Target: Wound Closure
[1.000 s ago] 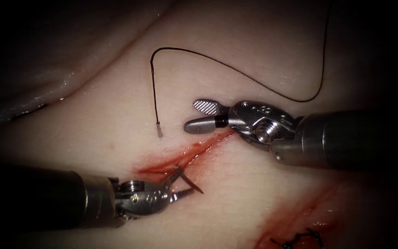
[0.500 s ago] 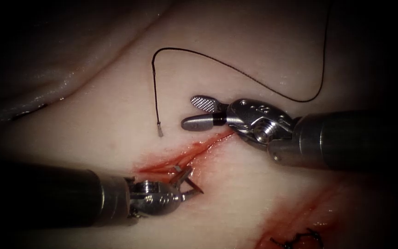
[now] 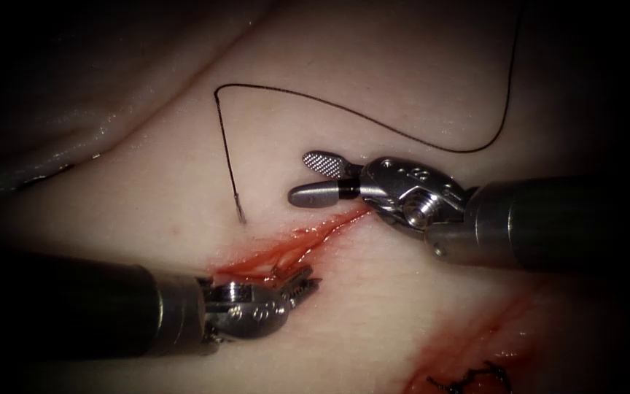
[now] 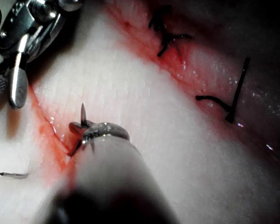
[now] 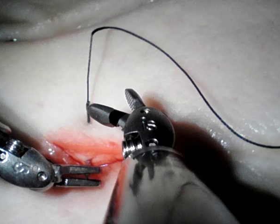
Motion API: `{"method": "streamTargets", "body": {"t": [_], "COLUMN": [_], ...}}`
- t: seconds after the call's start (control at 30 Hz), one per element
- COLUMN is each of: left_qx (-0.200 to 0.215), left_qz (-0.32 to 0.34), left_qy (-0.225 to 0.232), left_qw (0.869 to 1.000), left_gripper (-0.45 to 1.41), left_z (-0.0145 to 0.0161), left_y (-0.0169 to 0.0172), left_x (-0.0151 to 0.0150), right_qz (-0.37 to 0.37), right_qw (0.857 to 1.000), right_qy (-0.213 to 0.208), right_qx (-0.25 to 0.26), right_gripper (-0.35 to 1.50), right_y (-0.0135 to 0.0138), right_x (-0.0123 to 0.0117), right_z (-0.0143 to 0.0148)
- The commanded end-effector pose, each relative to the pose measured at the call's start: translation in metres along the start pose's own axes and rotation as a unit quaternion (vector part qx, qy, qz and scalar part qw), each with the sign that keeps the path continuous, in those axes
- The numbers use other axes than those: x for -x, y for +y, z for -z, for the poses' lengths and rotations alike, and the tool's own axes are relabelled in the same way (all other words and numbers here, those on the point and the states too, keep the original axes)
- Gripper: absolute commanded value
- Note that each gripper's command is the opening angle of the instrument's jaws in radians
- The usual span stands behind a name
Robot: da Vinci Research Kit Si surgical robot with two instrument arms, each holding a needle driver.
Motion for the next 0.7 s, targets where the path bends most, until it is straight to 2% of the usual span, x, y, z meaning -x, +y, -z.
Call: {"method": "streamTargets", "body": {"t": [0.03, 0.1, 0.2, 0.27, 0.3, 0.43, 0.5, 0.63, 0.67, 0.7], "left_qx": [0.009, 0.028, 0.060, 0.084, 0.092, 0.130, 0.153, 0.193, 0.201, 0.210], "left_qz": [0.011, 0.038, 0.080, 0.111, 0.125, 0.182, 0.211, 0.250, 0.259, 0.269], "left_qy": [0.014, 0.037, 0.065, 0.087, 0.097, 0.138, 0.159, 0.185, 0.189, 0.197], "left_qw": [1.000, 0.998, 0.993, 0.986, 0.983, 0.965, 0.952, 0.931, 0.926, 0.919], "left_gripper": [-0.45, -0.45, -0.45, -0.45, -0.45, -0.45, -0.45, -0.45, -0.45, -0.45], "left_z": [-0.0004, -0.0002, 0.0001, 0.0003, 0.0005, 0.0011, 0.0015, 0.0025, 0.0028, 0.0031], "left_y": [0.0008, 0.0013, 0.0021, 0.0026, 0.0028, 0.0032, 0.0033, 0.0033, 0.0034, 0.0034], "left_x": [-0.0002, -0.0010, -0.0019, -0.0025, -0.0028, -0.0038, -0.0042, -0.0048, -0.0050, -0.0052], "right_qz": [0.000, 0.000, 0.001, 0.004, 0.013, 0.085, 0.109, 0.119, 0.121, 0.124], "right_qw": [1.000, 1.000, 1.000, 1.000, 1.000, 0.996, 0.994, 0.992, 0.992, 0.991], "right_qy": [-0.001, -0.002, -0.004, -0.004, -0.005, -0.010, -0.008, -0.009, -0.009, -0.009], "right_qx": [-0.003, -0.006, -0.011, -0.016, -0.018, -0.024, -0.025, -0.038, -0.046, -0.046], "right_gripper": [0.94, 0.84, 0.56, -0.16, -0.30, -0.33, -0.28, -0.25, -0.35, -0.35], "right_y": [-0.0001, -0.0002, -0.0003, -0.0004, -0.0003, 0.0001, 0.0002, 0.0002, 0.0001, 0.0001], "right_x": [0.0005, 0.0007, 0.0009, 0.0009, 0.0009, -0.0001, -0.0005, -0.0008, -0.0008, -0.0008], "right_z": [-0.0004, 0.0000, 0.0009, 0.0016, 0.0019, 0.0027, 0.0029, 0.0031, 0.0031, 0.0031]}}
